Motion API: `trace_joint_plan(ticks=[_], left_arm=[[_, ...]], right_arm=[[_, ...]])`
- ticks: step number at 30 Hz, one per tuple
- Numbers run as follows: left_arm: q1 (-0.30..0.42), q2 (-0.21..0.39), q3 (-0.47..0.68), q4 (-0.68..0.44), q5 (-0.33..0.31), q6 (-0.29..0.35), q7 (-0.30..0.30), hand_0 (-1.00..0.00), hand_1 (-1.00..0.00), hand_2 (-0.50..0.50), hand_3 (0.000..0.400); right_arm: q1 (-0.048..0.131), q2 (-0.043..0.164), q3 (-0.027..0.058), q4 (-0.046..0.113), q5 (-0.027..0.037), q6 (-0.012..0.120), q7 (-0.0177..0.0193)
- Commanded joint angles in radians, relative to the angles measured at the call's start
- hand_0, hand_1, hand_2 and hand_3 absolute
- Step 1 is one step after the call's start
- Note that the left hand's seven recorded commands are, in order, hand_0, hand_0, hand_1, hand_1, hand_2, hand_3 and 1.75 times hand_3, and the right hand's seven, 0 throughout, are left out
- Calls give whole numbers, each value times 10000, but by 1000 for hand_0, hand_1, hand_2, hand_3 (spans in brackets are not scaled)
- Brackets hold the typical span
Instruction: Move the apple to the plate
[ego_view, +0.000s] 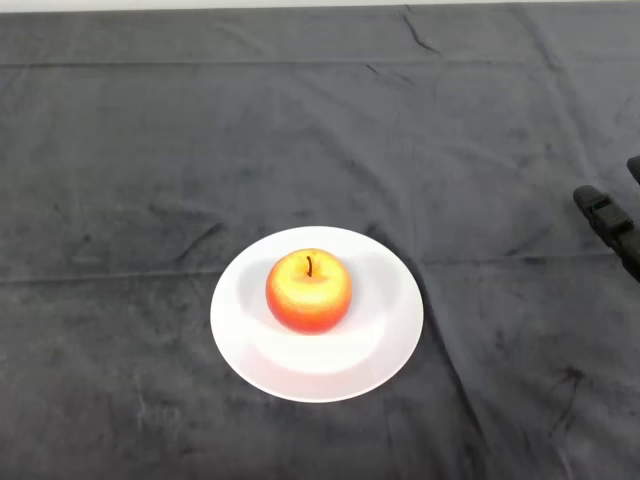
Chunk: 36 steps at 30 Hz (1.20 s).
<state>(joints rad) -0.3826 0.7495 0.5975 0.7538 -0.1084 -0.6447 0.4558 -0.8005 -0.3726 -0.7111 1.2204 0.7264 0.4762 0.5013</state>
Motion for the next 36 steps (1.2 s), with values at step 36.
trace_joint_plan(ticks=[36], left_arm=[[-549,341,-9,531,296,-190,-293,0,0,0,0]], right_arm=[[-407,-298,-236,-19,75,-17,54]])
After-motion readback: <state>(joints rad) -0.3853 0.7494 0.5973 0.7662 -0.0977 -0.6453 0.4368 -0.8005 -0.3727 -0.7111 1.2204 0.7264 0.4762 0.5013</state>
